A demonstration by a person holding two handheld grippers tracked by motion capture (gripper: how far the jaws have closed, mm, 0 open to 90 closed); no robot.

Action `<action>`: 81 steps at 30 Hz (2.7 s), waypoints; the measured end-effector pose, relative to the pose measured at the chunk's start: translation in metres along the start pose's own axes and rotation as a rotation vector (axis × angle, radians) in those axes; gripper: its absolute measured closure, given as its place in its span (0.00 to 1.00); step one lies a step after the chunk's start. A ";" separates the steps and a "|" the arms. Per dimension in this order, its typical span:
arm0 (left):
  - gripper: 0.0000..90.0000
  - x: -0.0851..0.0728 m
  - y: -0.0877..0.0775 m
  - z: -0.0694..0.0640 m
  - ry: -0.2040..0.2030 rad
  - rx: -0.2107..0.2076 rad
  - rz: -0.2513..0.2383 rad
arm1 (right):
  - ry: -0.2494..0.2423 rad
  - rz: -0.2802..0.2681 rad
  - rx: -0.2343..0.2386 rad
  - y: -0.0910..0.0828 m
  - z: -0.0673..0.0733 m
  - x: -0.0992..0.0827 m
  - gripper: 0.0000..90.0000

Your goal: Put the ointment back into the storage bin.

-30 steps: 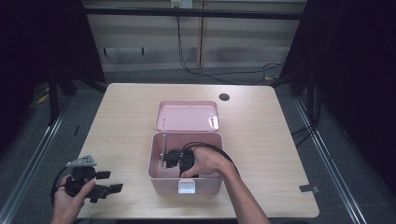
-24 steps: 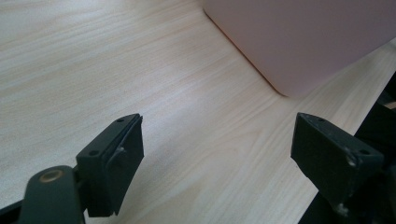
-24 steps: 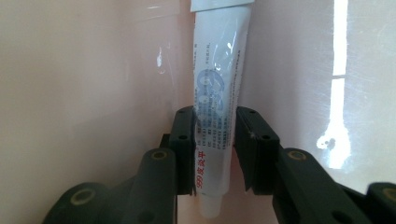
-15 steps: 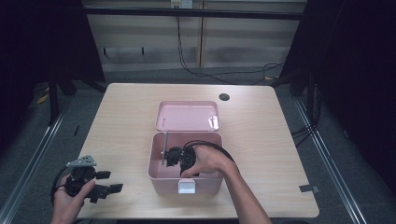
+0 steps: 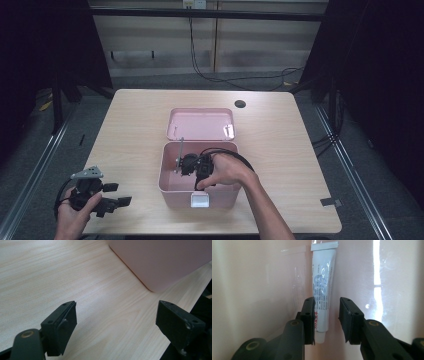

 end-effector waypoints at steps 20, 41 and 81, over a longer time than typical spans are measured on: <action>0.19 0.000 0.000 0.000 0.001 0.000 0.000 | 0.014 -0.093 -0.103 -0.033 0.003 -0.006 0.73; 0.19 0.000 0.001 0.000 0.001 0.003 0.005 | 0.019 -0.155 -0.180 -0.072 0.003 -0.026 0.74; 0.19 -0.001 0.003 0.001 -0.005 0.007 0.010 | 0.255 -0.142 -0.284 -0.112 0.013 -0.146 0.65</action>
Point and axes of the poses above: each handheld gripper's, and its own axes: y roughly forward along the jaws, x roughly out of its top, z roughly to its left, the point moved 9 cm from there along y, roughly forward along the jaws, and after that the axes turned 1 degree about z, right-handed, at the moved point
